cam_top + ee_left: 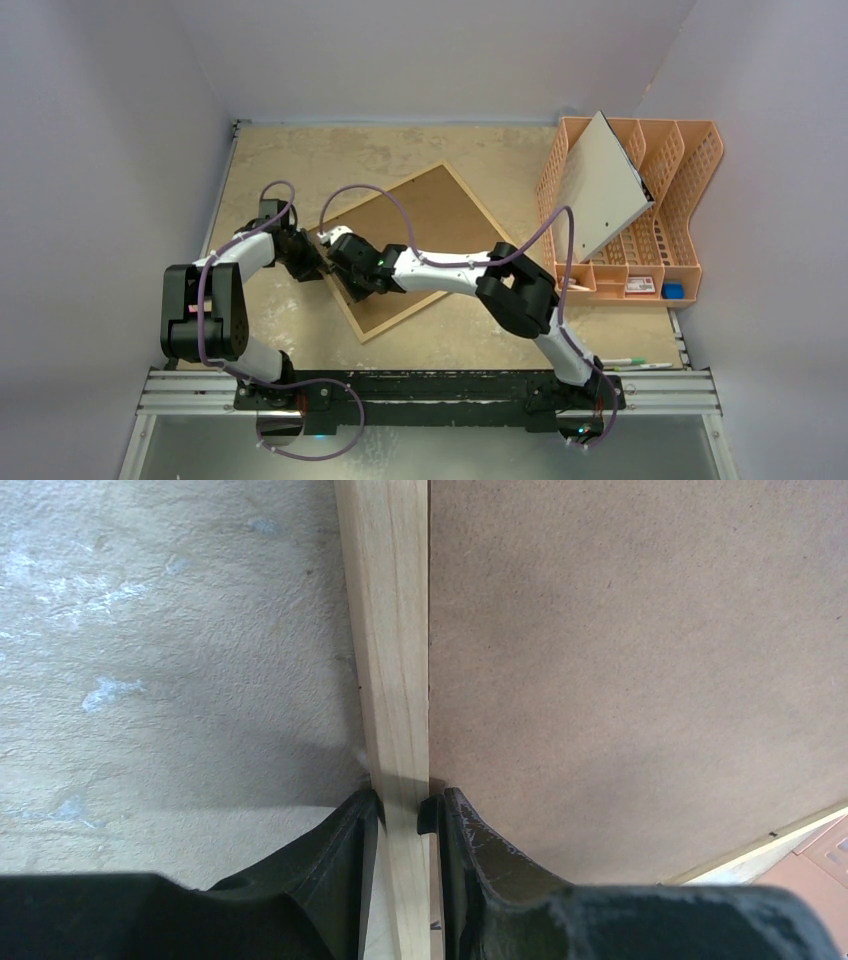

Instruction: Put the photo into the frame

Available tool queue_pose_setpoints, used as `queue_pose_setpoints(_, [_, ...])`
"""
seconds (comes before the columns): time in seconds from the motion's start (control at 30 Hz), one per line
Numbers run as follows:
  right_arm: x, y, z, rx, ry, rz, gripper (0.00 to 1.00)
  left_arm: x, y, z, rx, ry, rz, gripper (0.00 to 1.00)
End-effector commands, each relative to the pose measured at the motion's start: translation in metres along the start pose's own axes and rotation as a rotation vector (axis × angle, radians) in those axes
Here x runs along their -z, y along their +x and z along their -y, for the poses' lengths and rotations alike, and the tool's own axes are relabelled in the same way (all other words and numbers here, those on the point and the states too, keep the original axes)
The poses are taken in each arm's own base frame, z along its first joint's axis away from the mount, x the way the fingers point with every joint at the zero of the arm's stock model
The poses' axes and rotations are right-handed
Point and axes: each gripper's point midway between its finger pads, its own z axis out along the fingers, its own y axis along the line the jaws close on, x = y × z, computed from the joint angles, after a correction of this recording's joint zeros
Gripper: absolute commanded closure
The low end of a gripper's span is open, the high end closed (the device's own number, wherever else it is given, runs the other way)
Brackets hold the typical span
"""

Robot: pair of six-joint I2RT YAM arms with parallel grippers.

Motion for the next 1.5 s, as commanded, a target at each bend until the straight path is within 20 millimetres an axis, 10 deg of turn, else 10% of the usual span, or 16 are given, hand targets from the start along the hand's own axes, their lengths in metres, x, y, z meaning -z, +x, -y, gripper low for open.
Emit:
queue_pose_setpoints(0.0, [-0.045, 0.177, 0.098, 0.028, 0.234, -0.513, 0.74, -0.007, 0.023, -0.04, 0.019, -0.174, -0.064, 0.72])
queue_pose_setpoints(0.23, [-0.04, 0.145, 0.099, 0.052, 0.223, -0.408, 0.68, -0.006, 0.021, -0.038, 0.022, -0.166, -0.055, 0.72])
queue_pose_setpoints(0.47, [0.001, 0.012, 0.122, -0.156, 0.213, -0.093, 0.57, 0.006, 0.003, -0.015, 0.029, -0.082, 0.021, 0.65])
queue_pose_setpoints(0.67, [0.06, -0.088, 0.198, -0.364, 0.319, 0.186, 0.37, 0.027, -0.029, 0.013, 0.02, -0.001, 0.14, 0.42])
queue_pose_setpoints(1.0, [0.087, -0.068, 0.338, -0.631, 0.551, 0.19, 0.12, 0.023, -0.04, 0.024, 0.057, 0.037, 0.157, 0.24])
queue_pose_setpoints(1.47, [0.074, -0.022, 0.366, -0.696, 0.55, 0.073, 0.04, -0.008, -0.017, -0.003, 0.025, -0.031, 0.076, 0.48])
